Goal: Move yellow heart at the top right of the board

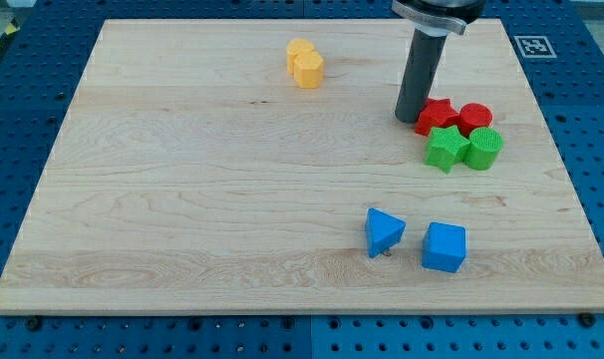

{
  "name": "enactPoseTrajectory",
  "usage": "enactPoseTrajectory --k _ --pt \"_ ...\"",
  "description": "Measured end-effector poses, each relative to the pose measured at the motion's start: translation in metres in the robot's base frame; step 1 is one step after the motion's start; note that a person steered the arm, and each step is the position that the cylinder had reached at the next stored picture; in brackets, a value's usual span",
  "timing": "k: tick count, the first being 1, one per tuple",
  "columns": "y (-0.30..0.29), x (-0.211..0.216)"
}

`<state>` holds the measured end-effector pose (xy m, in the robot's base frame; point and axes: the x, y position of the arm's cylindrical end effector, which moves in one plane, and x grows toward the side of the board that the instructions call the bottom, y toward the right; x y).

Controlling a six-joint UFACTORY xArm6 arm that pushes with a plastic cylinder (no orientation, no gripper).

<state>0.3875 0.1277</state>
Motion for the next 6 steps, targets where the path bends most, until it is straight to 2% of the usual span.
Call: enactPoseTrajectory --k 4,6 --pt "0.0 -0.031" --pt "-0.007 -0.073"
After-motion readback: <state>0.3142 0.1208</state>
